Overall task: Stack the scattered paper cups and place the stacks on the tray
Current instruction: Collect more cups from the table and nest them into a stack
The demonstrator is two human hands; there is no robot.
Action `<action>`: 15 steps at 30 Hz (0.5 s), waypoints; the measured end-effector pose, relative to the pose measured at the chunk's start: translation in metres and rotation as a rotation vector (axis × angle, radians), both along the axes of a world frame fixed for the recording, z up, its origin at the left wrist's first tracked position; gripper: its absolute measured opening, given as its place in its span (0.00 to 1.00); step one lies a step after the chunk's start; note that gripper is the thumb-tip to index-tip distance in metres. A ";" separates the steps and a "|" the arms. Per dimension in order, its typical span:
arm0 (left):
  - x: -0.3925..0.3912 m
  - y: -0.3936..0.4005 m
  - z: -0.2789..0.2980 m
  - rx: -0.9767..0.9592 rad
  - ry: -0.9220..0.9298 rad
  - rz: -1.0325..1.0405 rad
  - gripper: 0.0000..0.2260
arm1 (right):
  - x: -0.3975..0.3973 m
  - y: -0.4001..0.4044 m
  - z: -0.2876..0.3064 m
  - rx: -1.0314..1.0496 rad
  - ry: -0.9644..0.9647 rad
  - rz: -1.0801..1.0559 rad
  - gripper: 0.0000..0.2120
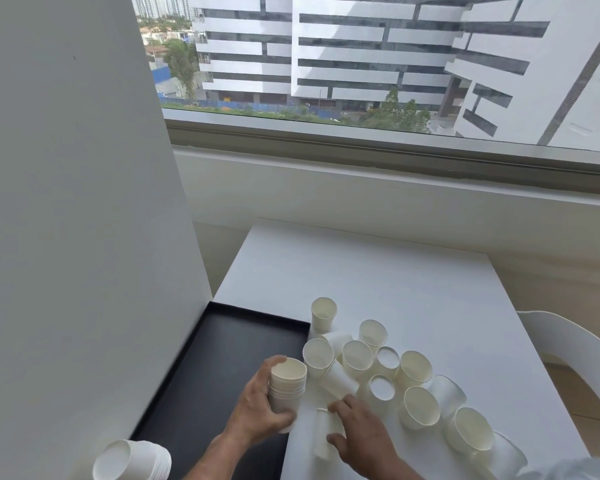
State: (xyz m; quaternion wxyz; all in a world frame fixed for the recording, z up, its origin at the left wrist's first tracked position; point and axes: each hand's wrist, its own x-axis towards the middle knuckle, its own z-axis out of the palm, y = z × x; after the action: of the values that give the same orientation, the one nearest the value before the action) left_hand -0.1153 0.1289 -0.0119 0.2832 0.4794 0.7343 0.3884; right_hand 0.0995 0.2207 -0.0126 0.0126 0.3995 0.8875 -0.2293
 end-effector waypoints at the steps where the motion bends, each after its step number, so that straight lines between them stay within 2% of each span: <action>1: 0.001 -0.001 0.000 -0.006 0.007 -0.006 0.38 | 0.002 -0.001 -0.001 -0.019 0.038 -0.039 0.19; 5: 0.003 -0.002 0.000 0.002 0.058 -0.039 0.37 | 0.005 -0.005 0.003 -0.161 0.202 -0.215 0.08; 7: 0.003 -0.003 -0.001 0.001 0.070 -0.060 0.37 | 0.006 -0.007 0.010 -0.232 0.328 -0.286 0.15; 9: 0.004 -0.004 -0.001 -0.008 0.086 -0.076 0.38 | 0.008 -0.006 0.020 -0.220 0.517 -0.368 0.20; 12: 0.005 -0.004 0.001 -0.031 0.112 -0.097 0.40 | 0.006 -0.002 0.038 -0.129 0.815 -0.471 0.18; 15: 0.010 0.000 0.005 -0.046 0.116 -0.117 0.43 | 0.000 0.000 0.056 -0.085 0.958 -0.449 0.16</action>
State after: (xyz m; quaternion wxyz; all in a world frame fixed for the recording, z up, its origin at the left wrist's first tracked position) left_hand -0.1051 0.1287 -0.0066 0.2733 0.5364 0.7289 0.3260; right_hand 0.0991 0.2205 0.0434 -0.4272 0.4293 0.6765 -0.4190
